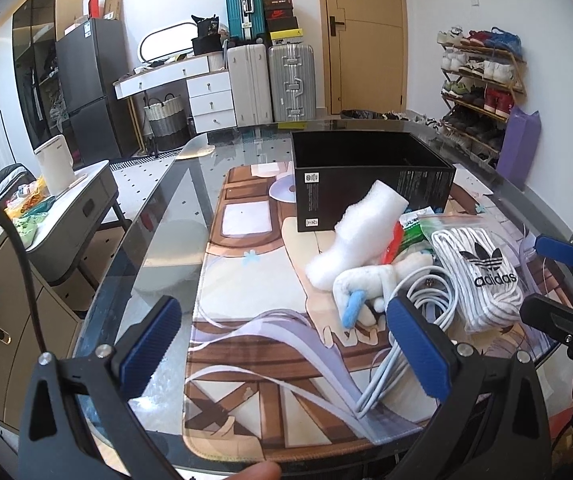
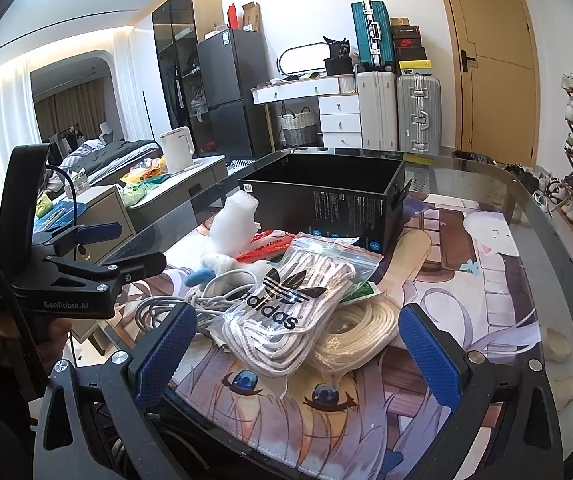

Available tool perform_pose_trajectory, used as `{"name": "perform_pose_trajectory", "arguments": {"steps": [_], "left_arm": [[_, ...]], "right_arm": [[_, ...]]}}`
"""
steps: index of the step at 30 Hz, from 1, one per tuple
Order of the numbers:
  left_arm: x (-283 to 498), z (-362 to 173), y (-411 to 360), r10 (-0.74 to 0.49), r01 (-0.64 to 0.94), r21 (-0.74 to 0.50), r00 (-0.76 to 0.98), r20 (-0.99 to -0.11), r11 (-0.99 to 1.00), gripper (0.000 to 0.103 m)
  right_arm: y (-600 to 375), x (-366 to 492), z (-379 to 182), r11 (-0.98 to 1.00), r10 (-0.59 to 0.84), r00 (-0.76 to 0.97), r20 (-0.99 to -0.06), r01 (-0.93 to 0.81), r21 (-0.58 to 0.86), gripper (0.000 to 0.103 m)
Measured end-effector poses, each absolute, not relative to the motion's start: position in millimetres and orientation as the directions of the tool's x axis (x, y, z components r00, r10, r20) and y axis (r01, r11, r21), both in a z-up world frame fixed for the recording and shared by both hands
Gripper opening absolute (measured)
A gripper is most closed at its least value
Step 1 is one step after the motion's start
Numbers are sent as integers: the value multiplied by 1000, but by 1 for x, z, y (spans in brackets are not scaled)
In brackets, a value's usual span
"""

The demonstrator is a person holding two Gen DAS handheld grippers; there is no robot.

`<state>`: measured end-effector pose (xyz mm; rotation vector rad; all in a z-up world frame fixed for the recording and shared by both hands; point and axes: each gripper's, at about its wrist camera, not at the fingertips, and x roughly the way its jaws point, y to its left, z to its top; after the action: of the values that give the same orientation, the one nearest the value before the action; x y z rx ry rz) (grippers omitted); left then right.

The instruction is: Organize soft objects

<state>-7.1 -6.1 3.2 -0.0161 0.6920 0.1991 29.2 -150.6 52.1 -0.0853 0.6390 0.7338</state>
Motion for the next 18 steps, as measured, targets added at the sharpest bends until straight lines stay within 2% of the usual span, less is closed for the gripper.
{"name": "perform_pose_trajectory", "arguments": {"steps": [18], "left_arm": [[-4,1,-5,157,-179,36,726,-669,983,103]], "right_arm": [[-150,30,48,750,594,559,-578,-645,146,102]]}}
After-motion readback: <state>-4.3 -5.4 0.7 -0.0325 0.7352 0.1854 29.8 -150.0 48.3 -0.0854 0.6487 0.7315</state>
